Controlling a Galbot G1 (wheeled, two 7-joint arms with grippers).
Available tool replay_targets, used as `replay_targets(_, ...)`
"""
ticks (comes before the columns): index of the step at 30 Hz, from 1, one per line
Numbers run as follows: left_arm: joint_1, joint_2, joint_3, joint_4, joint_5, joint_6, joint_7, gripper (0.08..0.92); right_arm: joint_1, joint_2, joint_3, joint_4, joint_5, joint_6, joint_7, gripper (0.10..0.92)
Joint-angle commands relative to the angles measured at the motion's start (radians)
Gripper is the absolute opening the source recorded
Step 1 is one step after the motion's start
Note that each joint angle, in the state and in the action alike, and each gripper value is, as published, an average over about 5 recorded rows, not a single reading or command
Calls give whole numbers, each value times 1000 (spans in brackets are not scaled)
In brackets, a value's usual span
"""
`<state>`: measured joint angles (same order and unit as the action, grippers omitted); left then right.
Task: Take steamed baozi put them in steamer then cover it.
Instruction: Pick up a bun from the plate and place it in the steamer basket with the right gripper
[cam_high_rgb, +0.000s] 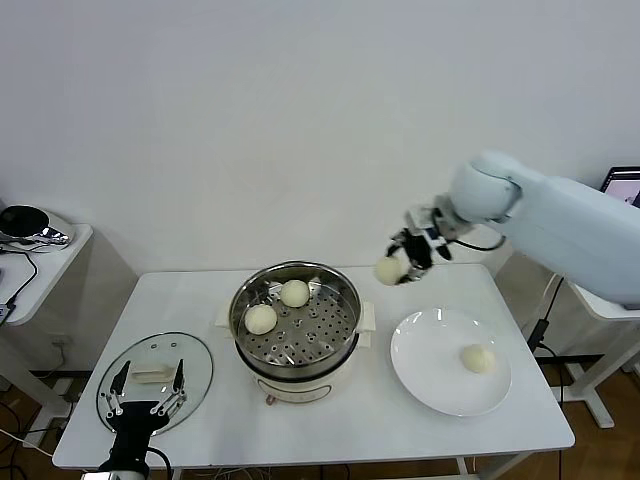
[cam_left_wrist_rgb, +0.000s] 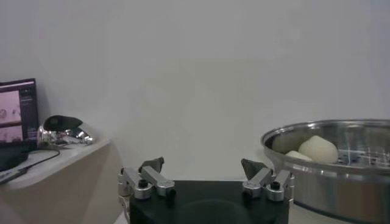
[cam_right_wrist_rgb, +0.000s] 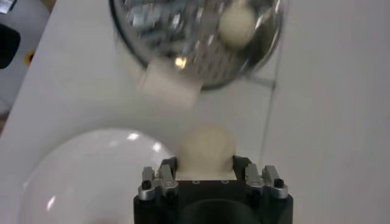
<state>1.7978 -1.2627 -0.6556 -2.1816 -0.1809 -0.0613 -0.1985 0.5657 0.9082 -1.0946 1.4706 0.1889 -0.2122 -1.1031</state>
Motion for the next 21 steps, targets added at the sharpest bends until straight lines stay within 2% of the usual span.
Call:
replay_targets(1, -3, 0, -1, 6, -1, 0, -1, 823, 66, 301, -122, -31, 21, 161, 31, 577)
replay_targets(11, 1, -3, -13, 4, -7, -1, -2, 823, -20, 393, -210, -113, -151, 431, 67, 585)
replay_targets(21, 3, -17, -13, 16, -8, -7, -4, 823, -56, 424, -245, -114, -261, 551, 66, 593)
